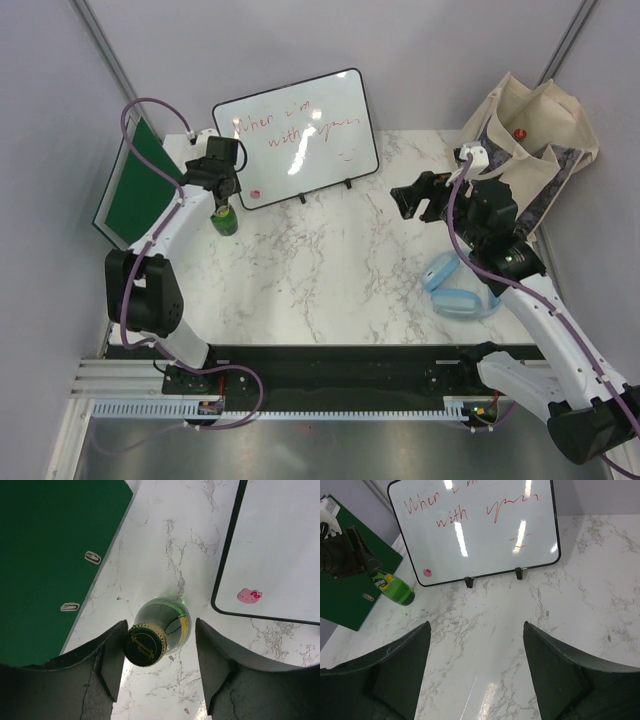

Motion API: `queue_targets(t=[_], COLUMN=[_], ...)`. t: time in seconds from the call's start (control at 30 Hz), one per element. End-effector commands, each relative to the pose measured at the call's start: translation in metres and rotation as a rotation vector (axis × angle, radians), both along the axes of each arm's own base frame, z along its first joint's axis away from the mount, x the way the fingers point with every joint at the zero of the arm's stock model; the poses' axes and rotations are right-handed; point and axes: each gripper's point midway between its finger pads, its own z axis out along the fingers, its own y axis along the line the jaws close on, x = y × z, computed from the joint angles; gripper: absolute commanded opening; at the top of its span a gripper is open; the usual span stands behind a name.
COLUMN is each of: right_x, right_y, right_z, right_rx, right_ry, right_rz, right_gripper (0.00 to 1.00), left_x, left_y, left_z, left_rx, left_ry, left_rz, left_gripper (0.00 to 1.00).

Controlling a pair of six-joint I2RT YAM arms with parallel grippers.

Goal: Place the beverage into the canvas bag

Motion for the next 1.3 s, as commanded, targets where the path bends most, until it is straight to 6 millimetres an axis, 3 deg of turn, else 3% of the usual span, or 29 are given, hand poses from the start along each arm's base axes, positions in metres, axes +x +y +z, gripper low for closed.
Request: queue_targets(t=[0.0,0.17,0.27,0.4,0.57,0.7,0.77,1.0,1.1,1.27], right_x=[0.004,0.008,0.008,0.009,0.008,0.009,0.009,0.004,-0.001,-0.004], right_y=[0.001,0.003,0.006,0.005,0.002,0.001,0.002,0.002,0.006,-0.001], right_z=[0.005,0.001,-0.006,-0.013,-0.015,-0.027,-0.035,-0.041,-0.045,-0.056], right_rx=[0.023,0.021,0.032,0.025,0.018,0.001,-0.008,0.011,0.015,-0.013], right_ry=[-0.028,-0.01,0.004,0.021,0.024,0.051,0.072,0.098,0.107,0.115], right_rz=[-0.009,-0.009,-0.001,-0.005,-0.018,-0.024,-0.019,-0.02,-0.006,-0.073], right_gripper=[0.82,0.82,0.81,0.81,0.81,0.81,0.81,0.81,0.81,0.8], left_x=[0.012,0.009,0.005,0.0,-0.013,-0.029,-0.039,-0.075,-0.09,-0.099], left_y=[0.003,0.003,0.003,0.003,-0.005,-0.023,-0.039,-0.101,-0.141,-0.192], left_z=[0.007,0.002,0.007,0.009,0.021,0.037,0.044,0.039,0.036,0.041], left_rx=[0.029,0.037,0.033,0.034,0.028,0.021,0.025,-0.043,-0.092,-0.138], left_ry=[-0.023,-0.005,-0.016,-0.016,-0.028,-0.058,-0.063,-0.063,-0.059,-0.069], left_rz=[-0.003,-0.018,-0.022,-0.033,-0.082,-0.164,-0.219,-0.387,-0.486,-0.608], left_gripper=[0.6,0.47,0.34,0.04,0.02,0.02,0.02,0.02,0.02,0.02])
